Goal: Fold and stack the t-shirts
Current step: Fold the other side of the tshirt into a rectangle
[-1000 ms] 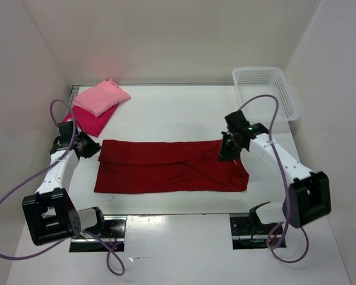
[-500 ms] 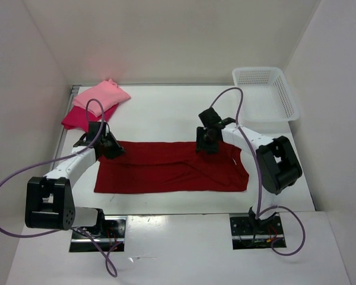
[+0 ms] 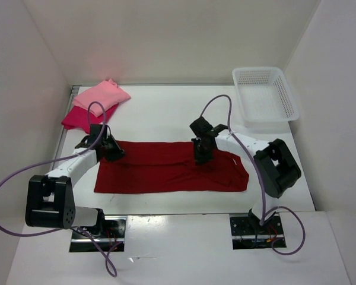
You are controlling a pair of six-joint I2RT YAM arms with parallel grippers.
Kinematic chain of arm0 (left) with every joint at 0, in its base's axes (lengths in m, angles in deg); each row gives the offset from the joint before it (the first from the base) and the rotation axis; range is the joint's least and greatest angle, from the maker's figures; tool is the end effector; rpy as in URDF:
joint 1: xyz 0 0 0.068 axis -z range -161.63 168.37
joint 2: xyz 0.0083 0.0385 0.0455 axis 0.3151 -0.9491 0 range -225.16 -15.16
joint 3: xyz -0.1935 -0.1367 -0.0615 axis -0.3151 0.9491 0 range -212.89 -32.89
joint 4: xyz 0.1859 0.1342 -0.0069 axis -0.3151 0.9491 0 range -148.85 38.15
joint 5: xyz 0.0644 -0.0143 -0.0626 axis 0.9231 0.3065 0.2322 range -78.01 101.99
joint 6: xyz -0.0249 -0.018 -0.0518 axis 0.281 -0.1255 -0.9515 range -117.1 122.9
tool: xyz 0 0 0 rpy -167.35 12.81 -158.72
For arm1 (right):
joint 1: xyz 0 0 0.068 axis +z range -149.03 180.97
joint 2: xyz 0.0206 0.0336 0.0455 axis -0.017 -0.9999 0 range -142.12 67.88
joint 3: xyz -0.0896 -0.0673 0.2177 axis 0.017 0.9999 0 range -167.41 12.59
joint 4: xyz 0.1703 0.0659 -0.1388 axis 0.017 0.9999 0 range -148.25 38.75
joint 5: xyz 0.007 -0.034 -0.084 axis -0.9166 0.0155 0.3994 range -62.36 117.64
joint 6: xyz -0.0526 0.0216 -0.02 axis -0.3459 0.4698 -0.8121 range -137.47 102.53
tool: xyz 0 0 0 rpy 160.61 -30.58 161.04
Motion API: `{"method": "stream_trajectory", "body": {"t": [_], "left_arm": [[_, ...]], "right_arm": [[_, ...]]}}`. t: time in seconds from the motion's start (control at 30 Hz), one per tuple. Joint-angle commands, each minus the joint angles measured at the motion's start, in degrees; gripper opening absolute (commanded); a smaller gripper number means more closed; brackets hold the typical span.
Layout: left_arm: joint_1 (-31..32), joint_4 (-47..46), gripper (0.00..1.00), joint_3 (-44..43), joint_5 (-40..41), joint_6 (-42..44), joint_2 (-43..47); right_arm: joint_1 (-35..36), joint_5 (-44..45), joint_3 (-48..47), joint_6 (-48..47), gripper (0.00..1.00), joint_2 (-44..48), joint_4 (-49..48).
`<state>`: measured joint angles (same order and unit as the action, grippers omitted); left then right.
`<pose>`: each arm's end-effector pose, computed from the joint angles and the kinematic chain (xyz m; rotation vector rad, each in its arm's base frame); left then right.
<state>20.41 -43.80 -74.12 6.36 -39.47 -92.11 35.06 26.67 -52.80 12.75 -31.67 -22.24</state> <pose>0.2474 -0.0131 0.1765 -0.8227 2.3676 -0.4517 0.2538 0.1727 0.1652 -0.1003 2.8421 0.2849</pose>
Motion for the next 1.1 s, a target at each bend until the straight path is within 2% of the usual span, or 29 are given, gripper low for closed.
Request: {"method": "stream_trajectory", "body": {"t": [0.0,0.17,0.2,0.23,0.27,0.37,0.4,0.47,0.6,0.67,0.83,1.07], "left_arm": [[0.24,-2.13,0.25,-1.75,0.0,-0.52,-0.92],[0.24,-2.74,0.25,-2.89,-1.23,-0.52,-2.5],[0.24,-3.27,0.25,-3.41,-1.75,-0.52,-2.51],[0.24,-3.27,0.25,-3.42,-1.75,-0.52,-2.51],[0.24,-3.27,0.25,-4.02,-1.75,-0.52,-3.03],[0.24,-3.27,0.26,-6.22,-1.14,0.0,-3.03],[0.24,-2.75,0.26,-7.01,-0.53,0.01,-3.64],[0.24,-2.22,0.26,-10.08,0.0,1.49,-4.26],[0.76,-2.22,0.26,-14.48,-3.5,2.2,-7.15],[1.55,-3.27,0.26,-15.02,-4.82,1.42,-8.03],[5.42,-4.33,0.26,-13.0,-4.83,0.36,-8.57],[6.66,-4.85,0.26,-11.94,-5.97,-0.17,-8.57]], "right_arm": [[1.86,-4.55,2.8,1.07,0.06,6.28,4.15],[3.0,-8.86,5.26,5.19,0.12,8.57,5.74],[3.61,-9.83,5.27,5.9,0.24,8.58,5.74],[3.62,-11.93,5.79,7.04,0.3,9.45,5.13],[3.62,-13.25,5.8,7.05,0.33,10.07,5.12],[3.62,-15.55,3.09,6.44,0.35,10.78,6.96],[3.62,-15.03,1.94,5.82,0.39,11.3,7.84],[2.31,-11.62,-0.78,4.59,0.39,11.91,10.66],[-2.53,-8.18,0.69,3.27,0.21,11.84,6.72],[-2.53,-3.62,1.22,3.27,0.16,9.29,5.13],[-1.92,-3.24,2.98,2.66,0.15,4.54,2.75],[6.25,-9.48,7.11,4.76,0.15,5.24,3.45]]}}
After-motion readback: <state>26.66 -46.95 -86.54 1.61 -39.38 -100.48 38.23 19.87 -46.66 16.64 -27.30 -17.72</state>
